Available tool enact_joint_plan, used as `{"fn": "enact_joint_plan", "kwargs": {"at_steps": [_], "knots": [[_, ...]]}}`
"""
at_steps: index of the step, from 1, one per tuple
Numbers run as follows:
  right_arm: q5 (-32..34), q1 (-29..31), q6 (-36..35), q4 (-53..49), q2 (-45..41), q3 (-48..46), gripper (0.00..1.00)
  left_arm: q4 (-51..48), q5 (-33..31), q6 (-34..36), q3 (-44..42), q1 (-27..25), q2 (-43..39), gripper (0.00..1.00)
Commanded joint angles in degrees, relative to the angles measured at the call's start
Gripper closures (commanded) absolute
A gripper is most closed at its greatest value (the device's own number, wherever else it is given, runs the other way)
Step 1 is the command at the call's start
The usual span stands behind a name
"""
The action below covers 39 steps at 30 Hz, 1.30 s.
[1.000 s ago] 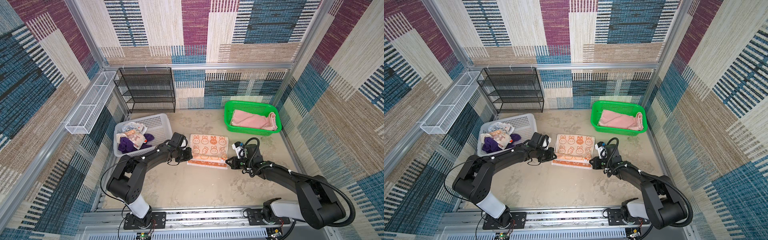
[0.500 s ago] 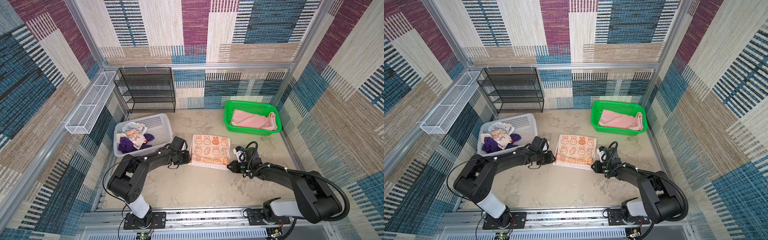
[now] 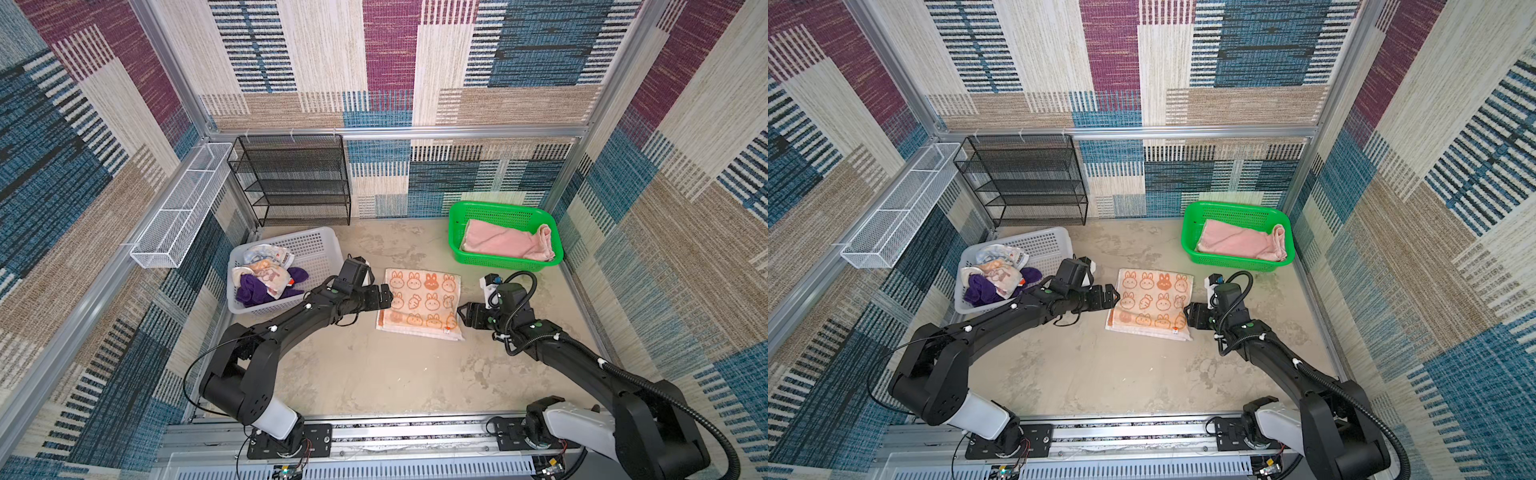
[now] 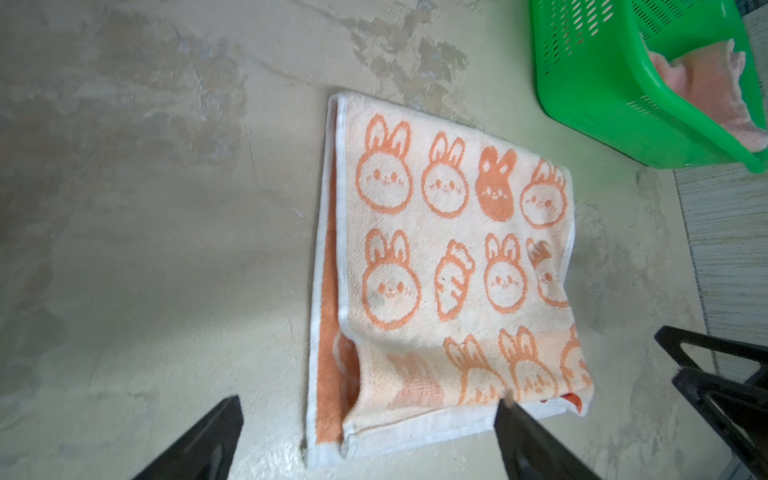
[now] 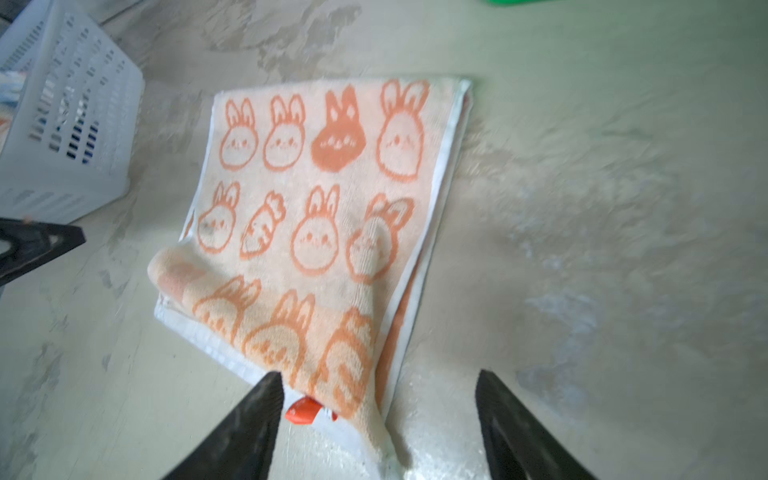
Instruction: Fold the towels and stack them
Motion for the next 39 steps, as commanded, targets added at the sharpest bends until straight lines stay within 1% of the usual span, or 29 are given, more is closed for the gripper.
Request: {"fn": "enact_joint_plan", "kwargs": {"at_steps": [1,4,9,14,19,27,28,29,31,33,39], "knots": [[6.30,-0.76,0.11,3.56,3.30,3.42,0.29,-2.68,-4.98,4.72,5.33,0.21,3.13,0.00],[6.95,-1.52,0.04,6.43,8.75,6.97,0.32,-3.68,-6.78,6.36,10.53,0.73,7.37,0.03],[6.77,-2.21,-0.53,9.73,18.77,12.84,0.40,-4.57,-7.79,8.28,19.01,1.93,15.06,0.08],[7.04,-2.59,-0.61,13.13,26.88,16.64,0.45,-3.87,-5.90,9.03,25.68,3.15,21.98,0.14],[6.76,-2.97,-0.63,15.34,32.59,19.41,0.48,-3.98,-4.35,10.24,30.45,3.35,27.08,0.17],[5.61,-3.12,-0.55,16.46,38.23,22.67,0.52,-6.03,-3.14,10.73,35.94,3.39,33.23,0.26],[5.65,-3.13,-0.56,16.38,38.73,22.94,0.53,-6.50,-3.21,10.67,36.58,3.38,33.93,0.28],[5.69,-3.11,-0.56,16.50,39.09,23.00,0.53,-7.05,-3.19,10.64,37.19,3.40,34.53,0.33],[5.43,-3.18,-0.60,16.36,39.81,23.39,0.56,-7.96,-2.87,10.65,38.42,3.39,35.70,0.38],[5.27,-3.12,-0.75,16.39,40.24,23.55,0.58,-8.78,-2.24,10.57,39.39,3.39,36.43,0.42],[4.76,-3.15,-0.84,16.69,41.10,23.86,0.70,-9.76,-0.29,10.05,40.40,3.38,37.51,0.54]]}}
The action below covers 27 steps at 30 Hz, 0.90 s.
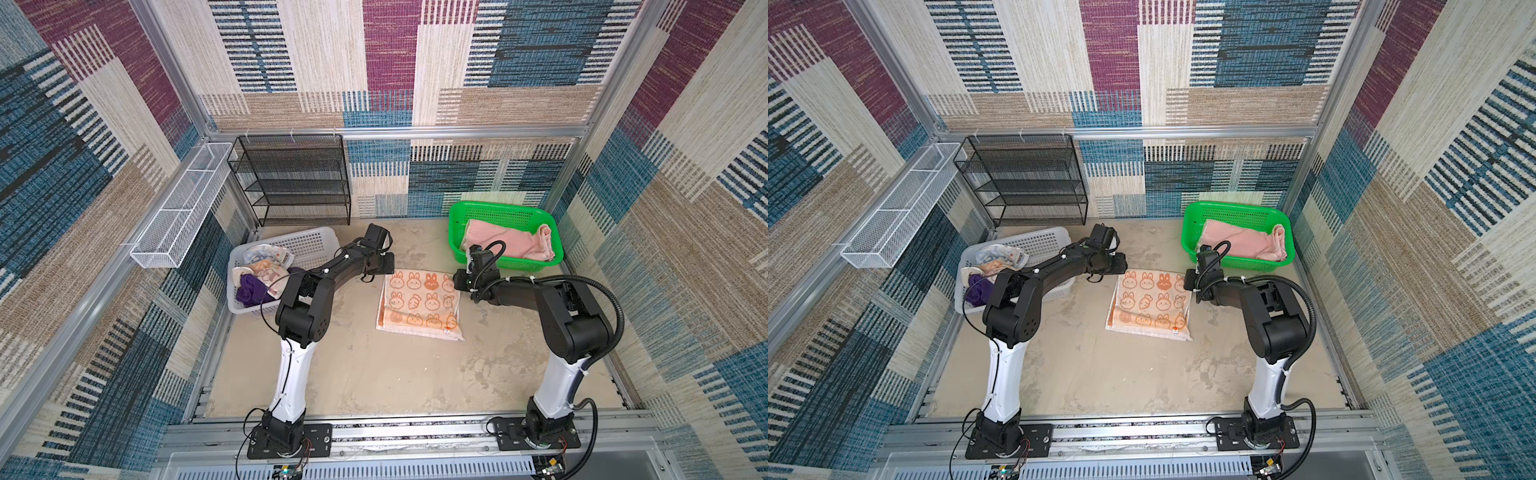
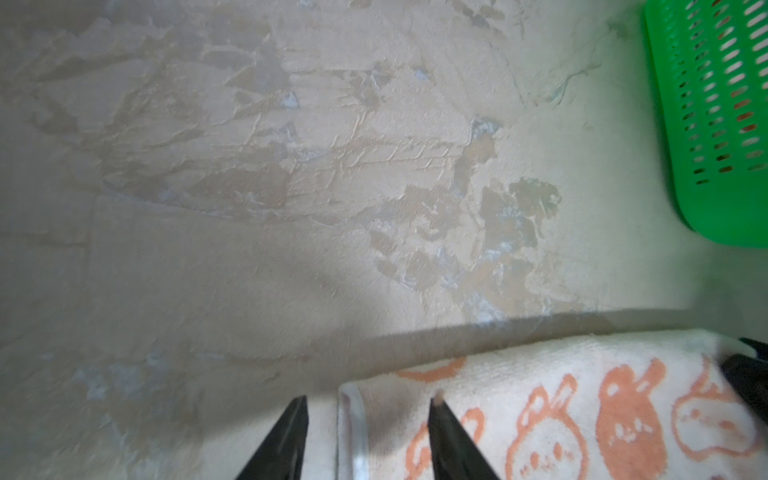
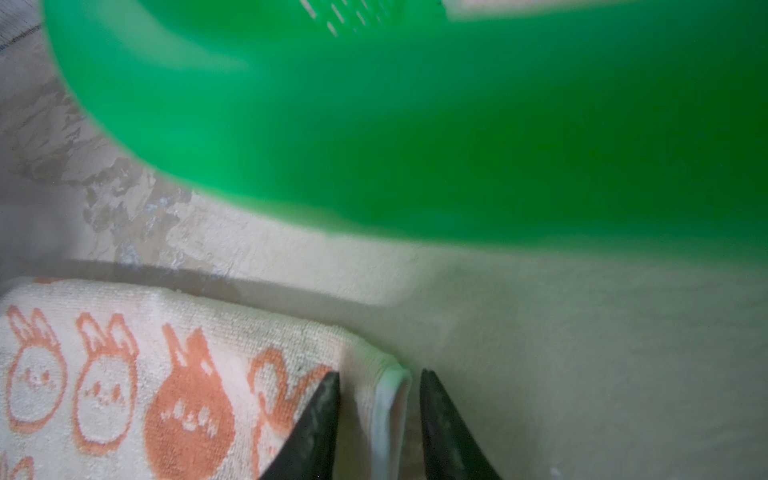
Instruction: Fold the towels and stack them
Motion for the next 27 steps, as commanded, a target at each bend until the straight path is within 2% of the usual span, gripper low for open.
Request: {"fn": "enact_joint_plan", "kwargs": {"at_steps": [1,5,10,13,21,27], "knots": [[-1.12,-0.04,-0.19,2.22,0.35,0.55,0.71,-1.77,2.18,0.50,0.94,0.08,0.51,0.56],[-0.92,-0.07,-0.08,2.32,0.45,0.59,0.79,-1.76,2.43,0.59,1.04,0.02,0.90,0.71],[-0.41,-0.06,-0.21,2.61,0.55,0.62,0.92,0.96,2.49,1.09,1.28,0.10,1.01,0.98],[0.06,-0.15,-0.19,2.59,0.55,0.66,1.00,1.48,2.04,1.43,2.32,0.31,1.22,1.00],[1.32,-0.60,-0.06,2.24,-0.17,1.25,1.00,1.19,0.33,2.20,4.54,0.54,-0.49,1.00],[1.94,-1.24,-0.02,2.12,-0.18,1.51,1.00,-2.33,-3.55,3.93,8.89,1.53,1.90,1.00]]}}
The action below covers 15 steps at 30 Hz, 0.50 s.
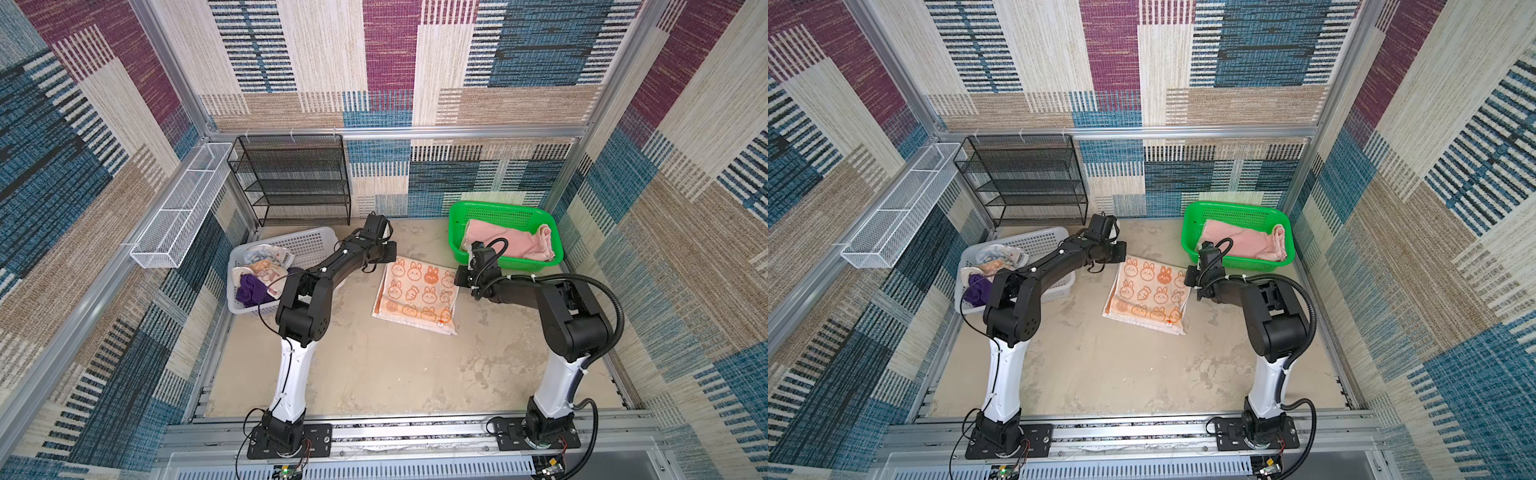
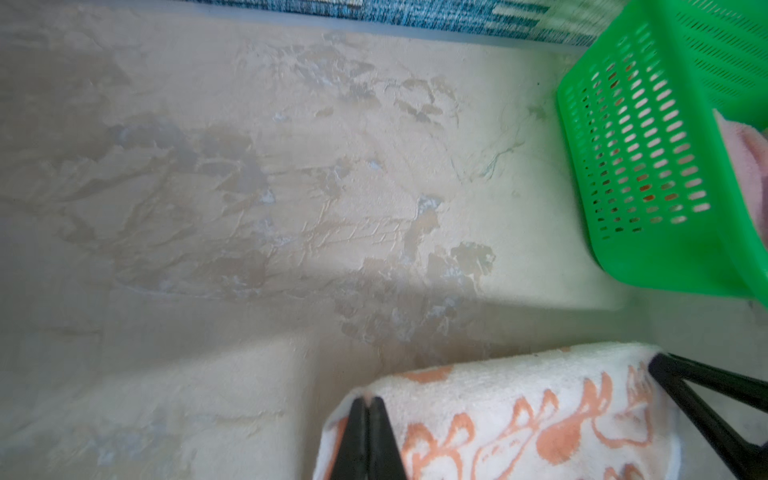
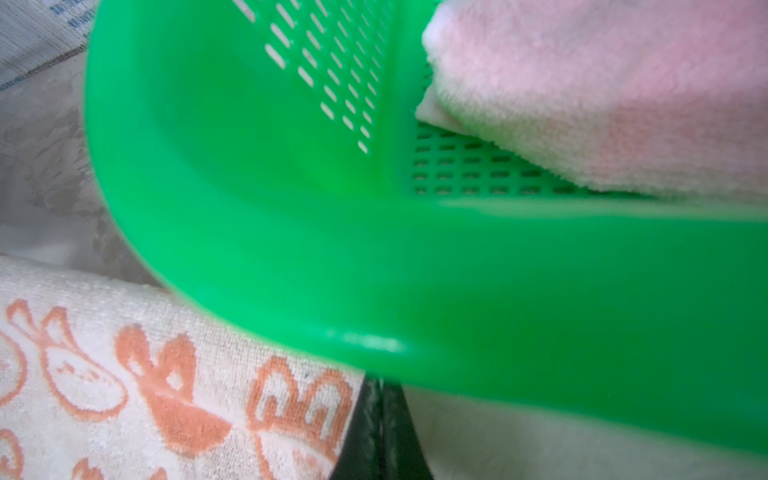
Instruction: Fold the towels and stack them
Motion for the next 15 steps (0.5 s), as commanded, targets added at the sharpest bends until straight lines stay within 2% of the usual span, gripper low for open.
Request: {"fn": "enact_joint_plan", "kwargs": {"at_steps": [1,8,15], "knots": [[1.23,-0.39,-0.11,0.88,-0.43,0.29,1.00,-2.74,-4.10,2.63,2.15,0.90,1.53,1.00],[-1.07,-0.60,-0.27,1.67,1.17,1.95,1.00,-4.57,-2.58,2.61,6.59,2.45,6.09,1.00],[-1.56,-0.60,-0.22,2.07,2.93,3.85,1.00,-2.55,-1.05,2.37,6.80,2.58,7.43,1.00]]}}
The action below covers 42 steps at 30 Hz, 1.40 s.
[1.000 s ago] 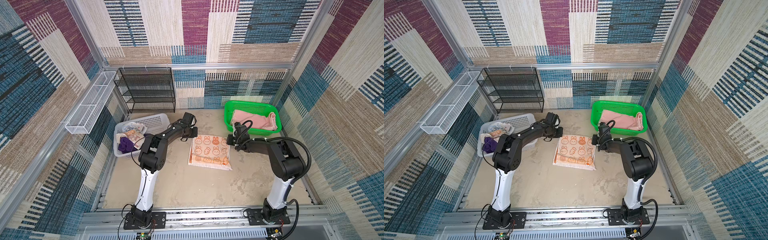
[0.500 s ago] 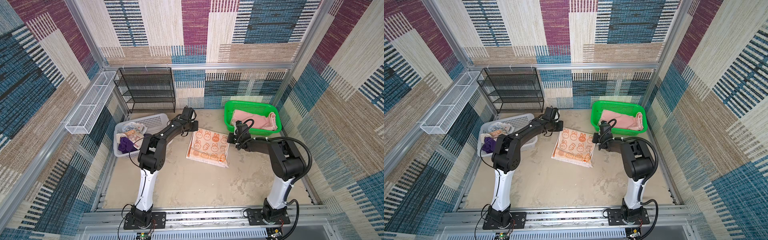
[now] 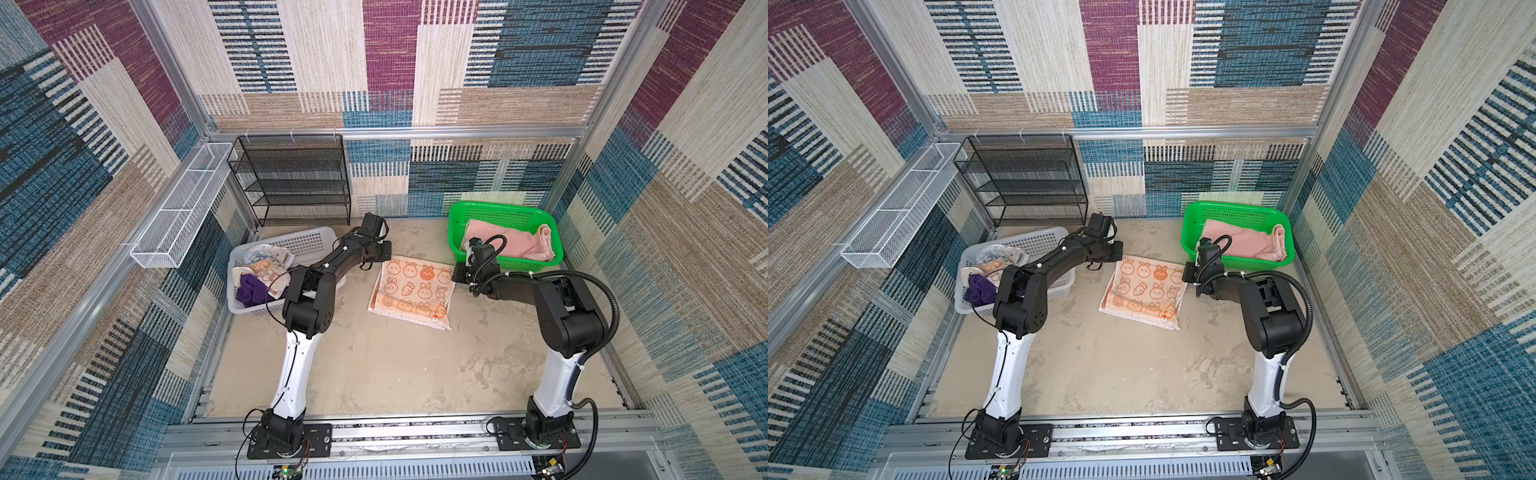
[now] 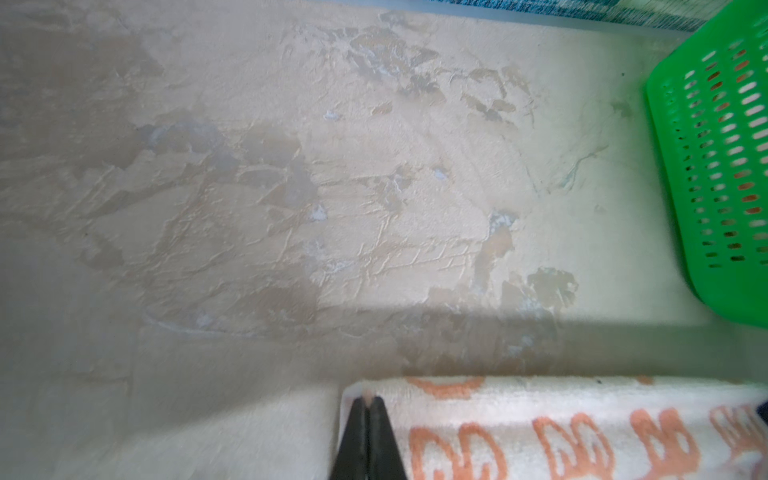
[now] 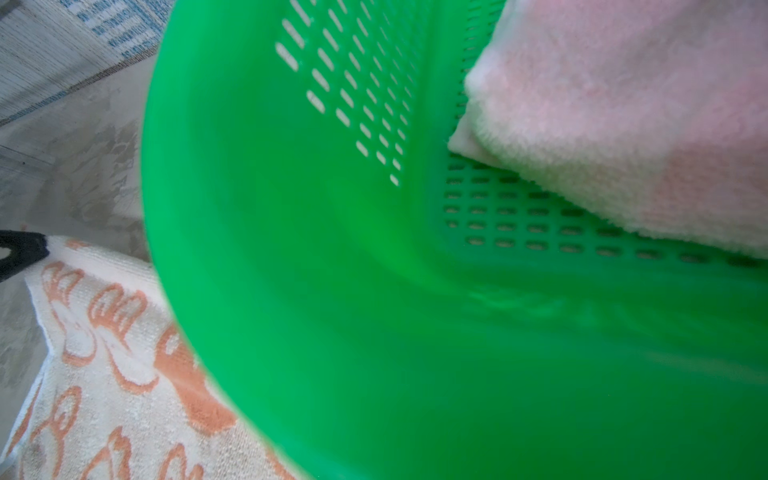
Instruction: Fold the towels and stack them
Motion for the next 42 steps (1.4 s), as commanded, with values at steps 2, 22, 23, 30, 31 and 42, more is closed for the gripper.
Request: {"fn": "enact_joint_plan", "kwargs": {"at_steps": [2,22,23,30,31,42], "knots": [[1.33,-0.21,-0.27,1.00,0.92,1.16,1.00,0.53,-0.04,1.19,1.16,0.27,0.90,1.00],[-4.03,-0.21,-4.84,5.68,-5.18,-1.41,1.00,7.58,4.67,0.43,-6.28,1.76,-8.21,1.00],[-4.98,-0.21,-4.89,5.89,-6.13,-2.20,1.00,8.56,4.88,0.51,-8.38,1.76,-9.55,1.00],[-11.52,0.29,-5.29,4.40,-14.36,-9.01,1.00,13.59,5.58,0.26,-20.53,1.85,-18.89,1.00],[-12.03,0.55,-5.39,3.85,-15.87,-10.15,1.00,14.20,5.79,0.01,-22.45,1.85,-20.33,1.00],[-13.68,6.30,-3.06,-1.21,-29.50,-22.20,1.00,16.31,6.92,-2.30,-40.17,1.85,-33.43,1.00]]}}
